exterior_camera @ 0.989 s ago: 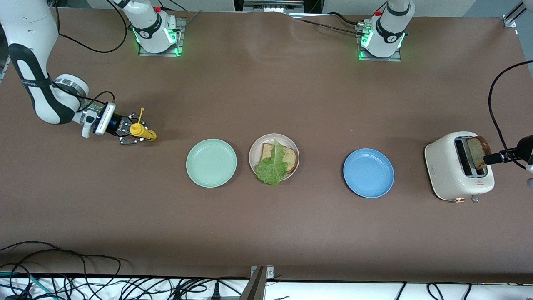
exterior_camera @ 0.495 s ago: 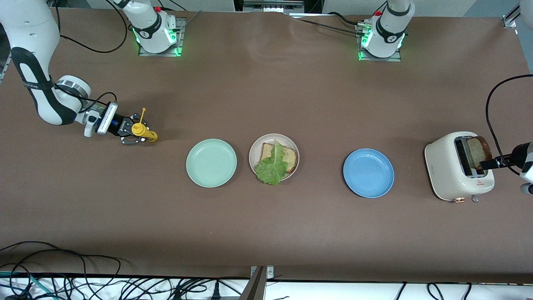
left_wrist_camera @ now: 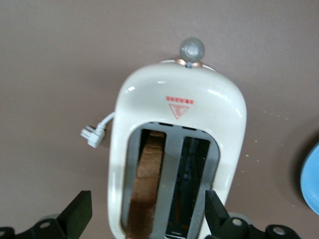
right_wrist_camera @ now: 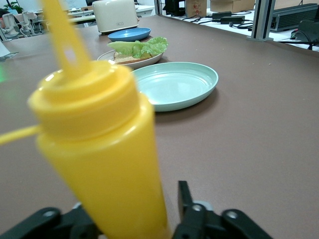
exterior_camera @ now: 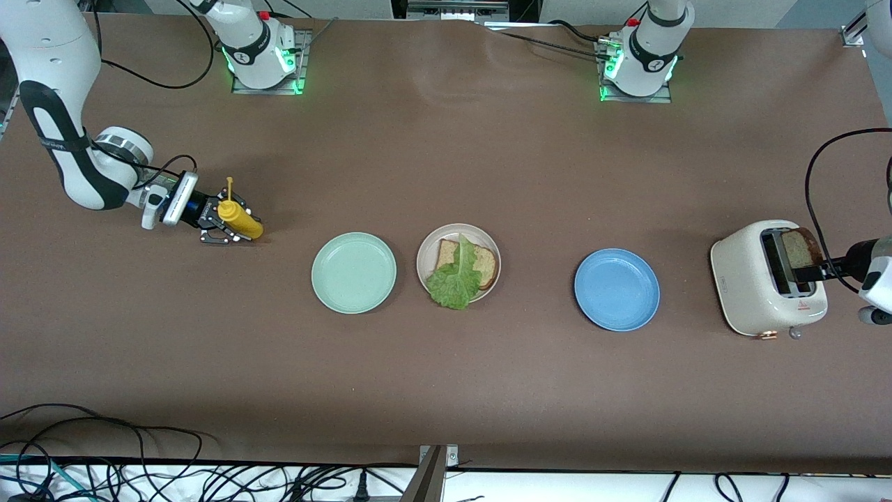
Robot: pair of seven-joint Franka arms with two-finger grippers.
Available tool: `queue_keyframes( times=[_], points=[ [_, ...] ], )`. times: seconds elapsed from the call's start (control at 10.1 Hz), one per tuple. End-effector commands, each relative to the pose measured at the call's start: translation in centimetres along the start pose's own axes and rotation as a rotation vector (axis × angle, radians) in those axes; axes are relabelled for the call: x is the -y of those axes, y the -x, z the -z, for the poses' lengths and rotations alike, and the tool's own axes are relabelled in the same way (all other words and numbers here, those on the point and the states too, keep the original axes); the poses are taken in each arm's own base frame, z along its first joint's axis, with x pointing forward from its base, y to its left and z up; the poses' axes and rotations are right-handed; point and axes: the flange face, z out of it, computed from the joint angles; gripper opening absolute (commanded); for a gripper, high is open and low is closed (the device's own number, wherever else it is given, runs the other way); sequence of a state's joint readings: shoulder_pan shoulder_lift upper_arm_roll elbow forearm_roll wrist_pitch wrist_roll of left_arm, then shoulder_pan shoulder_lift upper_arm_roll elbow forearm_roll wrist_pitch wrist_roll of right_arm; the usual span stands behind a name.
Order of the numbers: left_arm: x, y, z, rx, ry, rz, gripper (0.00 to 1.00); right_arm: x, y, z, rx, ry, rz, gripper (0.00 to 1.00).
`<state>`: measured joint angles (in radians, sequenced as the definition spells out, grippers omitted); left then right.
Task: Make sandwich on beige plate with both arms
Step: 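Lower the mustard onto the table while the left gripper descends on toast, then open the right gripper off the mustard while the left gripper grasps toast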
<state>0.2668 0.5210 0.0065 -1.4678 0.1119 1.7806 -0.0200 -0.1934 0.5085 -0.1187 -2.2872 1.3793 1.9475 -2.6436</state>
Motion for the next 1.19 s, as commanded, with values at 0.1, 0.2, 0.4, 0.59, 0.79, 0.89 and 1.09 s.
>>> queue_keyframes(
  times=[0.1, 0.2, 0.4, 0.59, 0.79, 0.89, 1.09],
  points=[
    [0.7, 1.4, -0.4, 0.030, 0.059, 0.004, 1.00, 0.0, 0.8, 1.4, -0.019, 0.035, -0.010, 1.00],
    [0.7, 1.4, -0.4, 0.030, 0.060, 0.004, 1.00, 0.0, 1.1, 2.2, -0.009, 0.042, -0.013, 1.00],
    [0.9, 1.5, -0.5, 0.042, 0.059, 0.005, 0.61, 0.3, 2.1, 3.6, 0.016, 0.041, -0.022, 1.00],
    [1.5, 2.3, -0.9, 0.101, 0.063, 0.012, 0.38, 0.5, 3.5, 6.4, 0.068, 0.037, -0.032, 1.00],
    [1.6, 3.0, 0.2, 0.121, 0.063, 0.015, 0.16, 0.2, 3.3, 10.1, 0.170, -0.012, -0.118, 1.00],
    [1.7, 3.5, 1.0, 0.132, 0.063, 0.015, 0.01, -0.9, 1.9, 11.7, 0.226, -0.031, -0.160, 1.00],
    [1.5, 4.6, 4.0, 0.106, 0.061, 0.016, 0.00, -5.0, -2.6, 15.5, 0.392, -0.053, -0.202, 1.00]
  ],
)
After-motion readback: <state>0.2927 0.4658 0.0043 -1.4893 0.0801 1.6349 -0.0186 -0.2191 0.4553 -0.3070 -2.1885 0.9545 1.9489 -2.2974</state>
